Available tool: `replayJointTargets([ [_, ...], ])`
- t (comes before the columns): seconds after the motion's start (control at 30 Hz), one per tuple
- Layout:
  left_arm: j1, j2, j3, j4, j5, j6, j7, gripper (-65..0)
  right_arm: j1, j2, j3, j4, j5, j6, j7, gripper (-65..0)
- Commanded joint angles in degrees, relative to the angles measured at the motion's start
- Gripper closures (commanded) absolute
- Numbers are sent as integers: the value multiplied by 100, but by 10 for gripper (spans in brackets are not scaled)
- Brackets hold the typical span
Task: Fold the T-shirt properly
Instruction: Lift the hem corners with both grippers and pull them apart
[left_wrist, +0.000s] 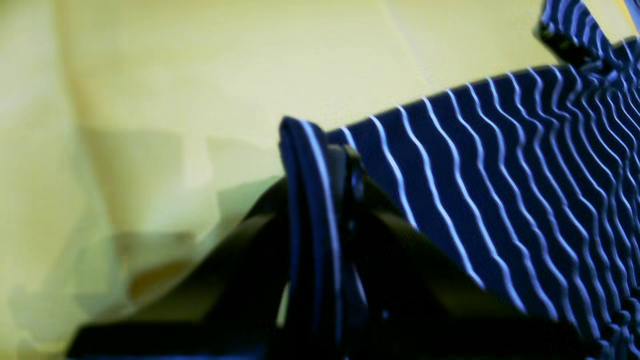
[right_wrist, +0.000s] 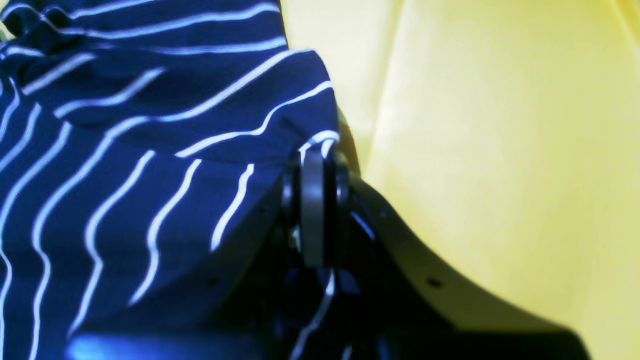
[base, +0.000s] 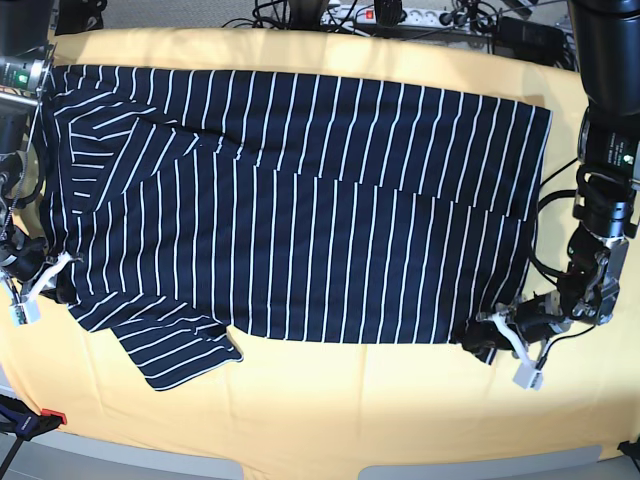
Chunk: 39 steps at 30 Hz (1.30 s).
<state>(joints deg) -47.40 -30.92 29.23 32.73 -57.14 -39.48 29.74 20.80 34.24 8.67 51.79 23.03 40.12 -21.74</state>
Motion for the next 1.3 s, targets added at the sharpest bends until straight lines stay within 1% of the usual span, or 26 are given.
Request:
replayJointTargets([
  [0.0, -129, -133, -42, 140, -205, -52, -35, 0, 153, 153, 33, 109, 101, -12, 85, 0],
  [0.1, 72, -313, -42, 428, -254, -52, -13, 0, 138, 216, 33, 153, 186, -12, 87, 0],
  [0.23, 280, -682, -44, 855, -280, -52, -55, 0, 92, 295, 33, 164, 254, -12, 83, 0],
  [0.3, 339, -826, -44, 979, -317, -52, -52, 0, 74, 295, 33, 173, 280, -12, 17, 0],
  [0.37, 428, -929, -44, 1110, -391, -52, -50, 0, 31, 295, 33, 232, 468, -12, -142, 0],
  [0.43, 522, -990, -44, 1213, -402, -52, -50, 0, -72, 295, 33, 389, 553, -12, -262, 0],
  [0.53, 616, -1054, -44, 1342, -407, -52, -55, 0, -326, 315, 33, 769, 531, -12, -284, 0],
  [0.67, 627, -1139, -48, 1512, -498, -52, -57, 0, -684, 393, 33, 1399, 529, -12, -317, 0],
  [0.77, 632, -1228, -109, 1679, -492, -52, -46, 0, -855, 470, 33, 1698, 531, -12, -472, 0],
  [0.87, 629, -1327, -122, 1799, -501, -52, -26, 0, -857, 520, 37, 1749, 529, -12, -664, 0],
  [1.0, 632, -1484, -122, 1904, -562, -52, -9, 0, -857, 647, 37, 1749, 560, -12, -660, 0],
  [1.17, 627, -1637, -122, 1902, -640, -52, -7, 0, -857, 682, 37, 1749, 544, -12, -667, 0],
  [1.27, 629, -1705, -122, 1902, -791, -52, 44, 0, -855, 684, 37, 1749, 553, -12, -664, 0],
])
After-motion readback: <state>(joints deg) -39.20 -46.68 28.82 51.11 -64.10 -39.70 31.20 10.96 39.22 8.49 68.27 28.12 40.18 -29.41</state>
